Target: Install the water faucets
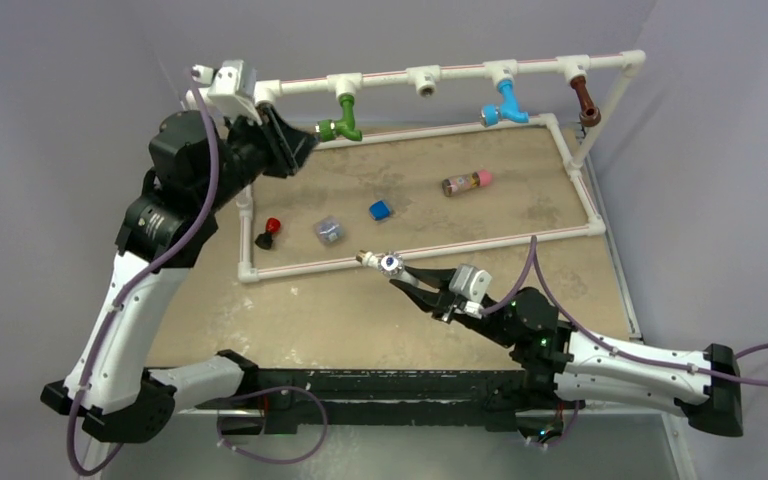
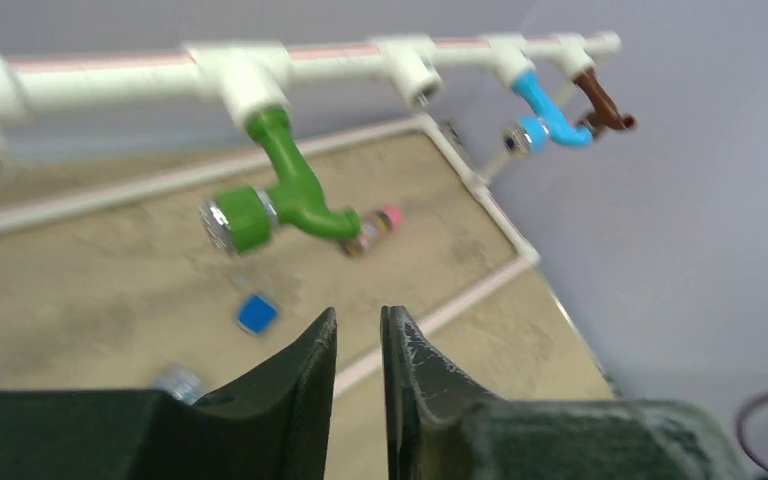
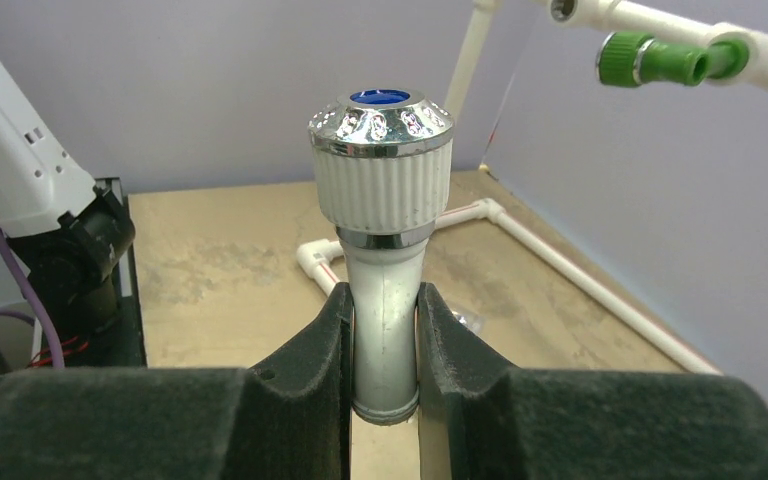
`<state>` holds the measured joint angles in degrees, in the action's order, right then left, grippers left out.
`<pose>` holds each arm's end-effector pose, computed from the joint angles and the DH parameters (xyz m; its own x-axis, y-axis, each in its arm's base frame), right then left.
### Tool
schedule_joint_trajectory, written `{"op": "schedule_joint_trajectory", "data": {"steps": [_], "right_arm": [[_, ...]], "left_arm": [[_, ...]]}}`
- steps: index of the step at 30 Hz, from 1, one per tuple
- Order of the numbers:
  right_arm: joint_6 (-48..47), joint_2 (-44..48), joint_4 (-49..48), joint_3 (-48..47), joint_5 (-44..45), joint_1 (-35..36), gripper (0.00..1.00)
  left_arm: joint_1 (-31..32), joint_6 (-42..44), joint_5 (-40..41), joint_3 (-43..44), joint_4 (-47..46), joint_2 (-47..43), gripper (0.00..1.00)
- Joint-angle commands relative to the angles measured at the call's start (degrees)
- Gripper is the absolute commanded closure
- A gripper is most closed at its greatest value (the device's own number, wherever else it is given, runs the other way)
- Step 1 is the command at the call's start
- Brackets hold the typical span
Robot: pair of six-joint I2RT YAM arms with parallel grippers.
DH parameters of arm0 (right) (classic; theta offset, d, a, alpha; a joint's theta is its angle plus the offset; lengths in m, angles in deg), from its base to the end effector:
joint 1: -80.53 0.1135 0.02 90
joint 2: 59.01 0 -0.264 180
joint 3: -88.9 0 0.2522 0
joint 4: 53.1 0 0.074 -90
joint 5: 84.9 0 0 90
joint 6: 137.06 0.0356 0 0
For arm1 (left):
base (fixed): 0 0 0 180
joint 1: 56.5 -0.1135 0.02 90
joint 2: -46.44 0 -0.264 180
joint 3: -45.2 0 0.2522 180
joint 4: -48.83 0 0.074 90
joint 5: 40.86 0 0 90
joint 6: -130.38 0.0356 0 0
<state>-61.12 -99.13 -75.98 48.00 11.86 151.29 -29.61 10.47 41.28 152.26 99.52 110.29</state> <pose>0.0601 0.1596 0.3309 0.3474 0.2633 -0.9000 -0.8429 0.5082 -0.1767 0.1724 -0.0929 0.5089 -0.3843 -0.3589 -0.8506 0.4353 0.7420 -0.5098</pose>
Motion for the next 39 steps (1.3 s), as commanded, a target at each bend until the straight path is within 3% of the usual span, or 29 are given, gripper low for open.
{"op": "schedule_joint_trajectory", "data": {"steps": [1, 4, 16, 26, 39], "right_arm": [[3.83, -0.85, 0.69, -4.05, 2.24, 0.07, 1.00], [5.32, -1.42, 1.02, -4.43, 3.89, 0.01, 1.00], [9.28, -2.43, 2.00, -5.60, 6.59, 0.03, 1.00], [8.81, -2.20, 3.36, -7.18, 3.37, 0.03, 1.00], [10.73, -2.68, 1.93, -5.10, -1.71, 0.01, 1.00]], "left_arm": [[-0.09, 14.05, 15.89, 8.41, -6.91, 3.88, 0.91], [-0.09, 20.31, 21.43, 9.67, -13.67, 6.41, 1.00], [-1.51, 44.83, 32.36, 22.40, -29.35, 23.26, 1.00], [-16.43, 39.15, 24.92, 25.94, -28.81, 32.06, 1.00], [-30.55, 23.37, 10.51, 26.30, -27.66, 40.60, 1.00]]}}
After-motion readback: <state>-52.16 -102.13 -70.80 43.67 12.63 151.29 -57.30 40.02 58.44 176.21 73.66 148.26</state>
